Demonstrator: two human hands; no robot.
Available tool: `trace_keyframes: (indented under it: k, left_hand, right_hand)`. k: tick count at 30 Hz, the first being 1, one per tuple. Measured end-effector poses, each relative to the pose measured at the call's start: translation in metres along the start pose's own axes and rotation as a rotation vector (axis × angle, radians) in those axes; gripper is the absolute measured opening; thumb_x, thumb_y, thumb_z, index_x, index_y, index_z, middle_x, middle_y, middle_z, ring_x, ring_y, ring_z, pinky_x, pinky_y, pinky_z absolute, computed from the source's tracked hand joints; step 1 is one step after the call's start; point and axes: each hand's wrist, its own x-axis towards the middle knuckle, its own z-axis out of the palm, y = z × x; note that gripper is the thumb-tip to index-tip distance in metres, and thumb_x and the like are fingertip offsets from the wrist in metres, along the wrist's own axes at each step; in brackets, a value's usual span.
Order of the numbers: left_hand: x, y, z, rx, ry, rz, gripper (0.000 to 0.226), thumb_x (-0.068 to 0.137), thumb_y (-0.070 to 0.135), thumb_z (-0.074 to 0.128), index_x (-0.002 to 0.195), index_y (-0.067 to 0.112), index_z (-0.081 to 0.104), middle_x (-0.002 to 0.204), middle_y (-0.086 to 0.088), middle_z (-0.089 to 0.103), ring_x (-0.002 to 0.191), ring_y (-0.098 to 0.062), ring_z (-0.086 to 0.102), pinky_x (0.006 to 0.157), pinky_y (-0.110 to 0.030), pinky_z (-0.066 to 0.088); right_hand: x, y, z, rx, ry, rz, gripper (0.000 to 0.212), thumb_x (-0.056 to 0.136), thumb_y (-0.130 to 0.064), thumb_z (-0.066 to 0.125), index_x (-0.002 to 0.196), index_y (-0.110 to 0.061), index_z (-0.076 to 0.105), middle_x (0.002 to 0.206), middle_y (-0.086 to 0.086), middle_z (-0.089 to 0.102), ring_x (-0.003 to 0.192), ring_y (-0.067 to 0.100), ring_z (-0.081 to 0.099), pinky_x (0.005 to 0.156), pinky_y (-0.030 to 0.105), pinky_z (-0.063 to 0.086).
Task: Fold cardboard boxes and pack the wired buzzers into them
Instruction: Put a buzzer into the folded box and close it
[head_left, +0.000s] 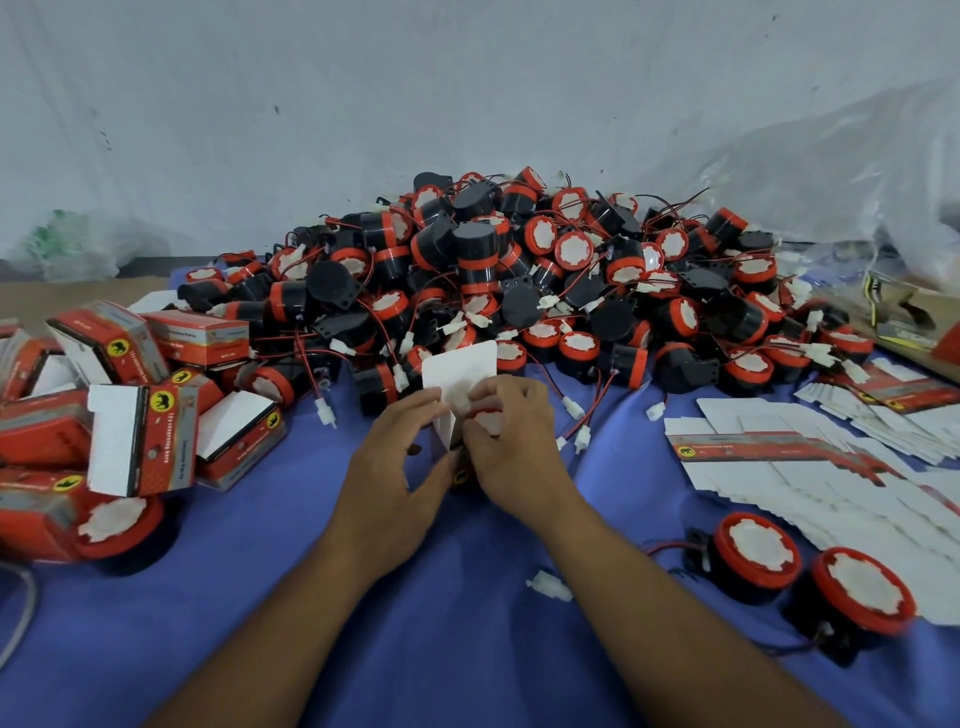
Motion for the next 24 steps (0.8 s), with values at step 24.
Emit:
trace_keyframes:
  k: [24]
  left_hand:
    - [0.002,0.004,-0.004,0.021,-0.030,-0.049,0.059,0.084,0.009,0.074,0.137,0.021,0.051,0.134,0.012,0.053,0.125,-0.003,0.047,0.105,-0.020,0.039]
  right_hand:
    - [-0.001,-0.008,-0.007,-0.174,-0.083,0.100,0.024,0.099,-0.045,0.054,0.094,-0.028,0.071,0.164,-0.006,0.011,0.147,0.027,0.005,0.114,0.054,0.016]
